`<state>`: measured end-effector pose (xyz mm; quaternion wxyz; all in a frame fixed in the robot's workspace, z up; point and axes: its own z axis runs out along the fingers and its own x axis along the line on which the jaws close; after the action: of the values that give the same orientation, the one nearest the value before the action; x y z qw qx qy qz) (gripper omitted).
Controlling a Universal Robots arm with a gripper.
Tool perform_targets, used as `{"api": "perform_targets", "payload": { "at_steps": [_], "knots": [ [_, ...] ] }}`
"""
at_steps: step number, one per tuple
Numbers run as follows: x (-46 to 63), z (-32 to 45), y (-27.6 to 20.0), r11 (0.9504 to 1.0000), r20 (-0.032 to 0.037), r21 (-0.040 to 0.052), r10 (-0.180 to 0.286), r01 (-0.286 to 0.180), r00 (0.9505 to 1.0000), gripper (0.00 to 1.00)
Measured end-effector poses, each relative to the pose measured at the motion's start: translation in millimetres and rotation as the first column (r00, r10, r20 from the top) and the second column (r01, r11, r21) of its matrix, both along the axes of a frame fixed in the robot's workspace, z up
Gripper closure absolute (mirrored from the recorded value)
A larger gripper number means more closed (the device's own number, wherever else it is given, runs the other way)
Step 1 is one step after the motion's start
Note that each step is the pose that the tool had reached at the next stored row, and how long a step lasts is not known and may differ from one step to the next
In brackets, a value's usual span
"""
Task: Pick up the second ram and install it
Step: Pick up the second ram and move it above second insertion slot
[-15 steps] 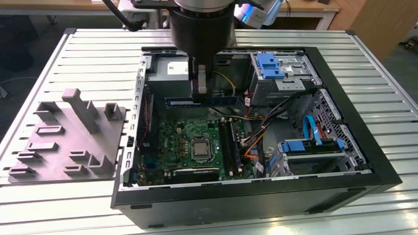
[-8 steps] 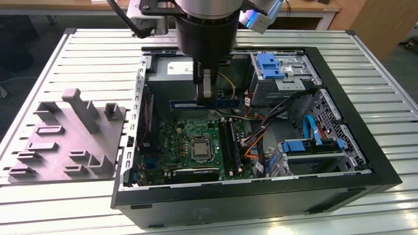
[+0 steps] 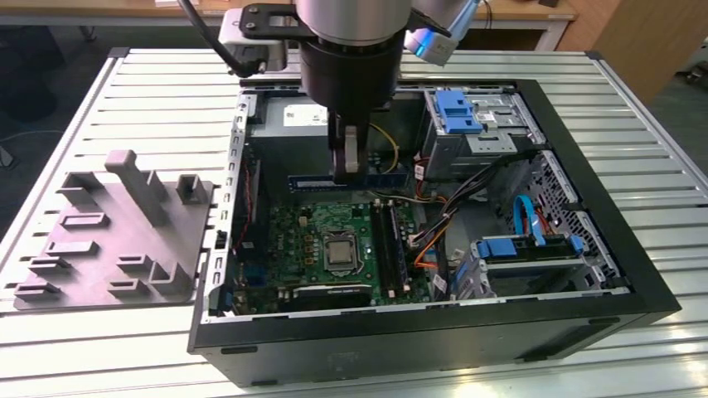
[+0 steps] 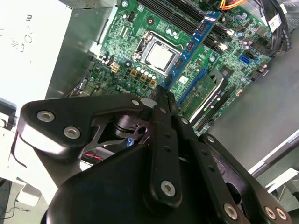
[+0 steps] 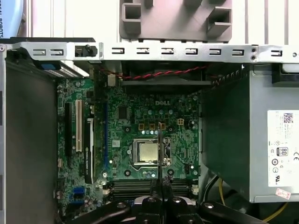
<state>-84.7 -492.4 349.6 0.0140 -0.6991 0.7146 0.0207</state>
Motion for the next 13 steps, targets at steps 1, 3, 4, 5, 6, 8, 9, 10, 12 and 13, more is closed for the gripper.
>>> {"api": "perform_targets", "payload": {
  "at_steps": [1,3,4,5,6,8,9,10,12,13],
  "knots": [
    [0.0,-1.3,0.0,1.0,0.0,0.0,0.0,0.0,1.0,0.88],
    [0.0,-3.8,0.0,1.0,0.0001,0.0002,0.0,0.0,1.0,0.88],
    [0.0,-4.8,0.0,1.0,0.0,0.0001,0.0,0.0,1.0,0.88],
    [0.0,-5.7,0.0,1.0,0.0,0.0,0.0,0.0,1.0,0.88],
    [0.0,-6.6,0.0,1.0,0.0,0.0,0.0,0.0,1.0,0.88],
    [0.0,-8.2,0.0,1.0,0.0,0.0,0.0,0.0,1.0,0.88],
    [0.0,-8.9,0.0,1.0,0.0,0.0001,0.0,0.0,1.0,0.88],
    [0.0,-9.2,0.0,1.0,-0.0001,-0.0001,0.0,0.0,1.0,0.88],
    [0.0,-9.2,0.0,1.0,-0.0001,-0.0002,0.0,0.0,1.0,0.88],
    [0.0,-9.4,0.0,1.0,0.0,0.0,0.0,0.0,1.0,0.88]
  ]
}}
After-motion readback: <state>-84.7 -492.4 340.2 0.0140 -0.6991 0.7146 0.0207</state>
